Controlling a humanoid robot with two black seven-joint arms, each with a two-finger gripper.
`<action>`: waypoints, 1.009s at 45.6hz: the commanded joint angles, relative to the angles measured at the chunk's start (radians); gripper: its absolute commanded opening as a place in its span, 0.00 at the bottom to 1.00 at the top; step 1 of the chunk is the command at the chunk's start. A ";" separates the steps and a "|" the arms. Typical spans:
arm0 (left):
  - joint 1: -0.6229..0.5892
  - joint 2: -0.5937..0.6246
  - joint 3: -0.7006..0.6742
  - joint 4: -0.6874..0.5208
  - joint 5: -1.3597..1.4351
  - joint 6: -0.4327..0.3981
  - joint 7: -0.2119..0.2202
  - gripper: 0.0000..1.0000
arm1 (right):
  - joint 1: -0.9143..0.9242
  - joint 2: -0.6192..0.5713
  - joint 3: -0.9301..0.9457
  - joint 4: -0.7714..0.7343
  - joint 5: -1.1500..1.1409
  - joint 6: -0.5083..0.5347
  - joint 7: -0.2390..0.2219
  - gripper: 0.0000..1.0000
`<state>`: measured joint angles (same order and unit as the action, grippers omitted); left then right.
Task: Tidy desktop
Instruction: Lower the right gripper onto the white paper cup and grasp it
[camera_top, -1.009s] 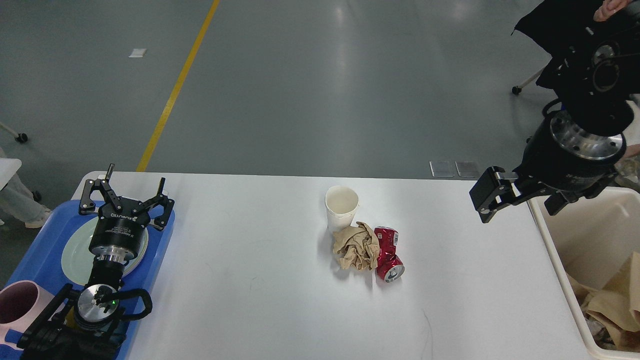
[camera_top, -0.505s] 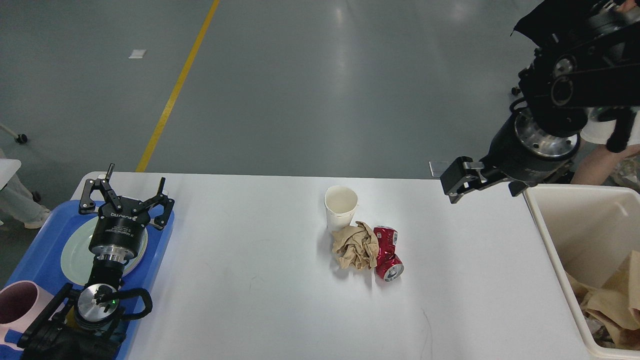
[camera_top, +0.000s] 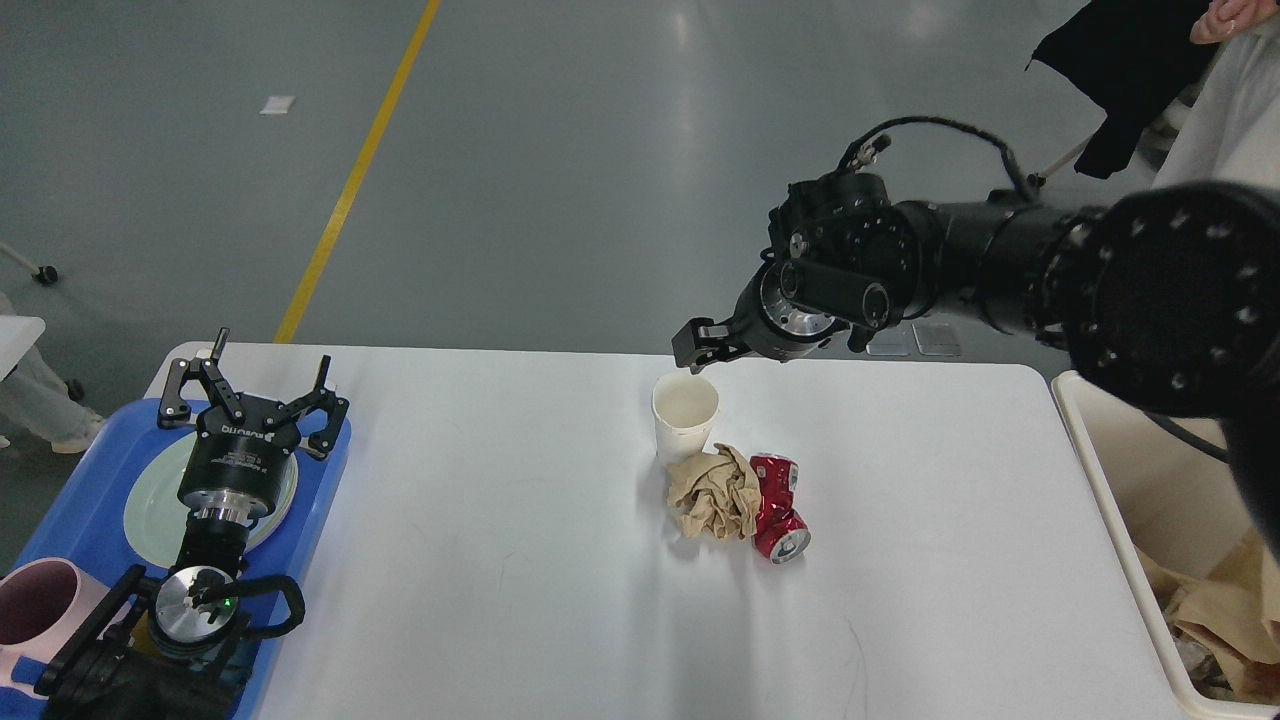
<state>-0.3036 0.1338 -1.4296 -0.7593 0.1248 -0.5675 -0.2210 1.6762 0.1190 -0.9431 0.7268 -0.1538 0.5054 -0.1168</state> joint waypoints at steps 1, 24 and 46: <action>0.000 0.000 0.000 0.000 0.001 0.000 0.000 0.97 | -0.104 0.042 0.020 -0.093 -0.001 -0.103 0.000 1.00; 0.000 0.000 0.000 0.000 0.001 -0.002 0.000 0.97 | -0.349 0.071 0.072 -0.253 -0.007 -0.327 0.000 1.00; 0.000 0.000 0.000 0.000 0.001 -0.002 0.000 0.97 | -0.434 0.067 0.112 -0.259 -0.009 -0.404 0.006 1.00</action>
<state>-0.3037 0.1334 -1.4296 -0.7593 0.1259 -0.5692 -0.2209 1.2450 0.1856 -0.8415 0.4639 -0.1626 0.1030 -0.1121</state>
